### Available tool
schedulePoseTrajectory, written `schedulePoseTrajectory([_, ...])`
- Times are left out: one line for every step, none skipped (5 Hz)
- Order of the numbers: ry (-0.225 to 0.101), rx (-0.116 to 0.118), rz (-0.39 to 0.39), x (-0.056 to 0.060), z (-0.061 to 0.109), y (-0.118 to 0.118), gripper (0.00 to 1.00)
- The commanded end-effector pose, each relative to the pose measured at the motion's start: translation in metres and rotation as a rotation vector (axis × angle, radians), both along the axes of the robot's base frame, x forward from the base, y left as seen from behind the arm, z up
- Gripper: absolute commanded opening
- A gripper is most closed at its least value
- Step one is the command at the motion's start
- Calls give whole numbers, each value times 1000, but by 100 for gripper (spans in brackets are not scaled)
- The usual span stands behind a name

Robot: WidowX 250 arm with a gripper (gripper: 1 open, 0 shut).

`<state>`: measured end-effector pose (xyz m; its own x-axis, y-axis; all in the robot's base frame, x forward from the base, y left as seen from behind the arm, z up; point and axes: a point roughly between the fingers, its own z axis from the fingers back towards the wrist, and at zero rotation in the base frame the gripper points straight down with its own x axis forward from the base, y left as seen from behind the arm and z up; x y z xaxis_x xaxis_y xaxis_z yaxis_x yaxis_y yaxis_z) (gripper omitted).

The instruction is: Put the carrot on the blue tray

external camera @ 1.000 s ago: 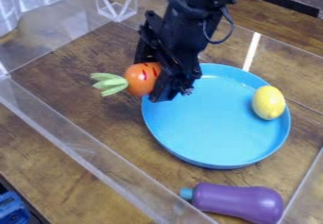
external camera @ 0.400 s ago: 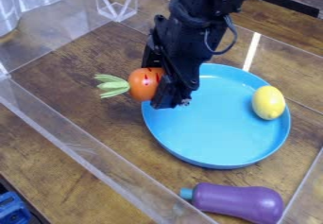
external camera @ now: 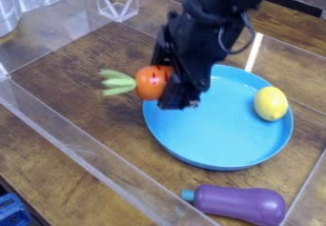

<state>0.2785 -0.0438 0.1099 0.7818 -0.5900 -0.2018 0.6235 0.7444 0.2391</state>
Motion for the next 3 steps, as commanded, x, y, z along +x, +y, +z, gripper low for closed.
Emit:
schedulePoseTrajectory([-54,-21,6,-4,22,-10,0])
schedulePoseTrajectory([-56,-28,20,-11,28,-15,0])
schedulePoseTrajectory([-61,-35,35,-12,30,-18,0])
